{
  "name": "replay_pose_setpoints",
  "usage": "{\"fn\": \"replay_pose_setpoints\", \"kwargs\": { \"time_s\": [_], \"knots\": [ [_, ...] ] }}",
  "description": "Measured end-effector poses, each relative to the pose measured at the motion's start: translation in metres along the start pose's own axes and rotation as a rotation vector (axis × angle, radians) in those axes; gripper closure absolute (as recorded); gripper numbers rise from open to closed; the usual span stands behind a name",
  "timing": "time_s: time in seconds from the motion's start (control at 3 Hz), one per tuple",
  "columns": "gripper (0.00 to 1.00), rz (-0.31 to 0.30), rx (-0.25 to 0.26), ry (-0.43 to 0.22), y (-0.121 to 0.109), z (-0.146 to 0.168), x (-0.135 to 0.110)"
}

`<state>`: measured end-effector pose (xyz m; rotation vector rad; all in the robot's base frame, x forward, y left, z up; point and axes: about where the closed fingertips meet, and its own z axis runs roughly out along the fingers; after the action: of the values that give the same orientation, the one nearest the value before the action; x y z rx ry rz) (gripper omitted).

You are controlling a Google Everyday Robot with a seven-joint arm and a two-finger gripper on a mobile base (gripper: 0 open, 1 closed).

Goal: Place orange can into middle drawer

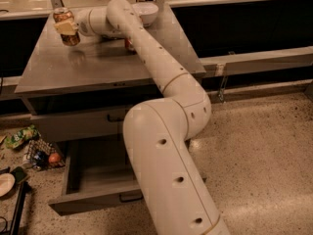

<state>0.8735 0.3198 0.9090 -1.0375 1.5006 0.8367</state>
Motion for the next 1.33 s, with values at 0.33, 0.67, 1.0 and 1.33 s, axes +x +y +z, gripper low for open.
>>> {"fn": "replay_pose_setpoints", "kwargs": {
  "time_s": [0.33, 0.67, 1.0, 1.33],
  "knots": [
    [1.0, 0.003, -0.024, -0.082, 0.002, -0.054, -0.027],
    [1.0, 0.011, -0.031, -0.122, 0.016, -0.112, -0.042],
    [1.0, 0.01, -0.044, -0.126, 0.054, -0.178, -0.039],
    [1.0, 0.026, -0.07, -0.091, 0.091, -0.209, -0.01]
  ]
}}
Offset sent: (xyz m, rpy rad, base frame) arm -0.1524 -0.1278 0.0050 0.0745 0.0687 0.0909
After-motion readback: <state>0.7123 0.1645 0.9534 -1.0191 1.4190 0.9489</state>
